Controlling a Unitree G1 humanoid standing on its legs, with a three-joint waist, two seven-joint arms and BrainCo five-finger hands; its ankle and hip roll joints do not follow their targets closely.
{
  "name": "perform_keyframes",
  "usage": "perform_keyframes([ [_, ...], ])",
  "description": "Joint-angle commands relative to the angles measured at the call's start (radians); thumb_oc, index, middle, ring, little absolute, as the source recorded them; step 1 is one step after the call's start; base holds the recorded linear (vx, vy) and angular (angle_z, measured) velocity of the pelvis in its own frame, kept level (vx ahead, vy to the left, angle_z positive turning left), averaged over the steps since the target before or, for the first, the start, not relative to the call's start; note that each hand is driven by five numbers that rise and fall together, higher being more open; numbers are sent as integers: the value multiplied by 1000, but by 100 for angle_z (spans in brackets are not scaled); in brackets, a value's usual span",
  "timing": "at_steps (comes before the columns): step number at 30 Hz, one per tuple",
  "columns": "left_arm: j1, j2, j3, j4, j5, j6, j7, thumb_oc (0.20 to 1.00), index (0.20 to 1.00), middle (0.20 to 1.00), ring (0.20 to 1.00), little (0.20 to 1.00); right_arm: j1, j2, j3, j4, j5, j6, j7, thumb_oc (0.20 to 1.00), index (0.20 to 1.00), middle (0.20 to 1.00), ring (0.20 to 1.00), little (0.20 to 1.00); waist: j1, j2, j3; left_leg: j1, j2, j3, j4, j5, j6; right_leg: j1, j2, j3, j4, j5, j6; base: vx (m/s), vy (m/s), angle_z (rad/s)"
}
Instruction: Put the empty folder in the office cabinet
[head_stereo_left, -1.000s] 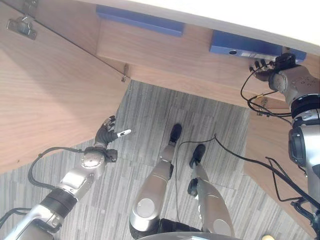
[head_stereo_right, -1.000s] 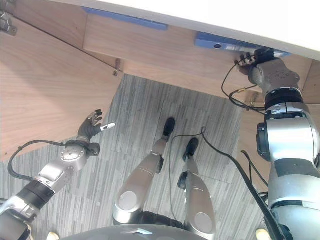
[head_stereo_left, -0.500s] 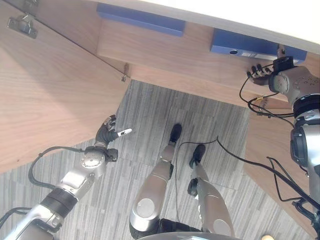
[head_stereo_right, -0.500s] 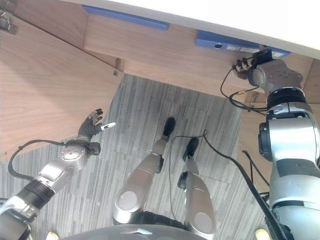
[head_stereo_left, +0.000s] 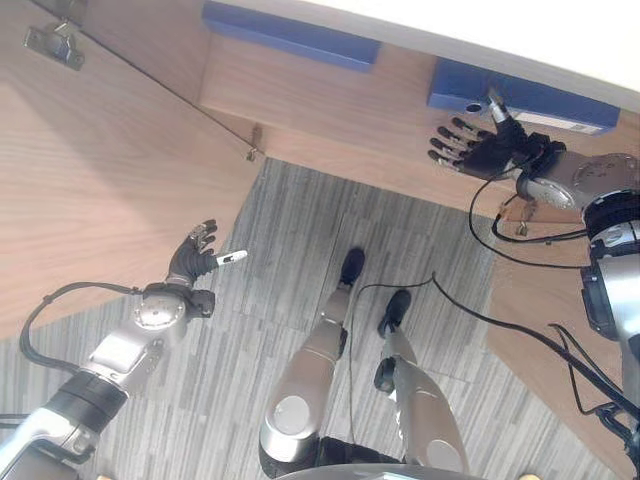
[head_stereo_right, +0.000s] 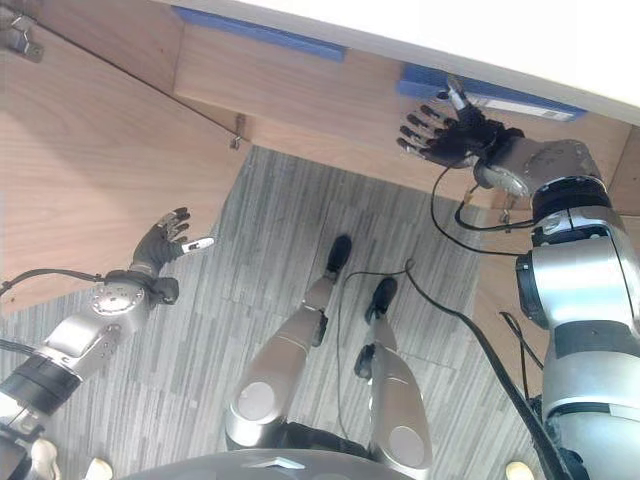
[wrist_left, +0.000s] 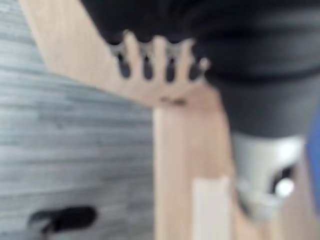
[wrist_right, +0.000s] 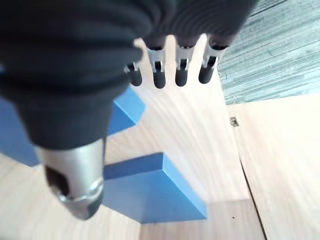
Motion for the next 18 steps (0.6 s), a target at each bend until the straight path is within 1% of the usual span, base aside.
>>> perform_keyframes([
  [1,75,25,53,-35,-7,-37,-14,1000,1000,1000,1000,1000,29,-26,22,-20,23,-27,9,1000,1000,1000,1000,1000,18,-47,-49,48,48,4,-12,-108,-32,-36,-129,-11,-5,96,106,0,0,0],
  [2,75,25,53,-35,-7,-37,-14,1000,1000,1000,1000,1000,29,-26,22,-20,23,-27,9,1000,1000,1000,1000,1000,18,-47,-49,48,48,4,-12,-108,-32,-36,-129,-11,-5,96,106,0,0,0],
  [3,74,32,53,-33,-12,-35,-18,1000,1000,1000,1000,1000,21,-30,14,6,6,-44,-34,1000,1000,1000,1000,1000,21,-48,-49,54,49,3,-12,-114,-34,-27,-126,-9,-5,89,106,0,0,0],
  [4,73,33,53,-33,-12,-33,-19,1000,1000,1000,1000,1000,22,-31,10,17,-6,-47,-38,859,859,859,859,859,22,-49,-49,55,50,2,-12,-115,-35,-25,-125,-10,-5,89,105,0,0,0],
  [5,71,32,54,-33,-10,-33,-19,1000,1000,1000,1000,1000,23,-33,5,24,-20,-47,-36,589,589,589,589,589,21,-50,-49,49,49,1,-12,-108,-34,-30,-125,-10,-5,94,104,0,0,0],
  [6,71,32,56,-34,-9,-31,-21,1000,1000,1000,1000,1000,27,-35,1,33,-38,-41,-26,602,602,602,602,602,22,-52,-49,51,50,0,-12,-108,-34,-28,-123,-9,-5,93,104,0,0,0],
  [7,71,33,57,-36,-9,-30,-21,1000,1000,1000,1000,1000,28,-36,-1,38,-49,-39,-16,818,818,818,818,818,22,-53,-49,52,50,0,-12,-109,-34,-27,-123,-9,-5,93,104,0,0,0],
  [8,72,33,59,-29,-6,-34,-30,1000,1000,1000,1000,1000,40,-38,-9,48,-76,-31,15,1000,1000,1000,1000,1000,22,-55,-49,55,51,-1,-12,-108,-35,-22,-121,-10,-5,93,104,0,0,0],
  [10,79,29,63,-27,3,-36,-40,1000,1000,1000,1000,1000,65,-35,-15,58,-120,-28,60,1000,1000,1000,1000,1000,24,-55,-49,73,54,2,-12,-118,-35,-7,-118,-9,-5,87,104,0,0,0],
  [11,78,25,65,-28,9,-39,-41,1000,1000,1000,1000,1000,79,-33,-22,61,-134,-23,81,1000,1000,1000,1000,1000,22,-57,-49,73,54,3,-12,-113,-35,-6,-119,-10,-5,91,103,0,0,0],
  [12,82,23,64,-29,11,-39,-42,1000,1000,1000,1000,1000,99,-31,-30,67,-160,-18,100,1000,1000,1000,1000,1000,22,-57,-49,89,56,5,-12,-122,-35,8,-117,-8,-5,85,103,0,0,0],
  [13,81,24,65,-29,11,-39,-42,1000,1000,1000,1000,1000,99,-31,-32,67,-163,-18,103,1000,1000,1000,1000,1000,22,-58,-49,84,55,5,-12,-116,-35,3,-118,-8,-5,89,102,0,0,0],
  [14,83,12,67,-22,17,-45,-47,1000,1000,1000,1000,1000,147,-21,-45,73,-197,-15,140,1000,1000,1000,1000,1000,19,-57,-49,110,57,10,-12,-125,-35,26,-115,-3,-5,82,101,-36,22,-2],
  [15,80,9,66,-22,18,-45,-46,1000,1000,1000,1000,1000,158,-18,-52,74,-211,-15,152,1000,1000,1000,1000,1000,18,-58,-49,110,56,10,-12,-120,-34,25,-116,-2,-5,86,100,-32,48,-2],
  [18,73,-33,60,-8,37,-46,-43,1000,1000,1000,1000,1000,276,37,-87,63,-290,-21,243,1000,1000,1000,1000,1000,3,-55,-49,179,58,25,-12,-138,-31,80,-111,14,-5,75,94,-32,89,-8],
])
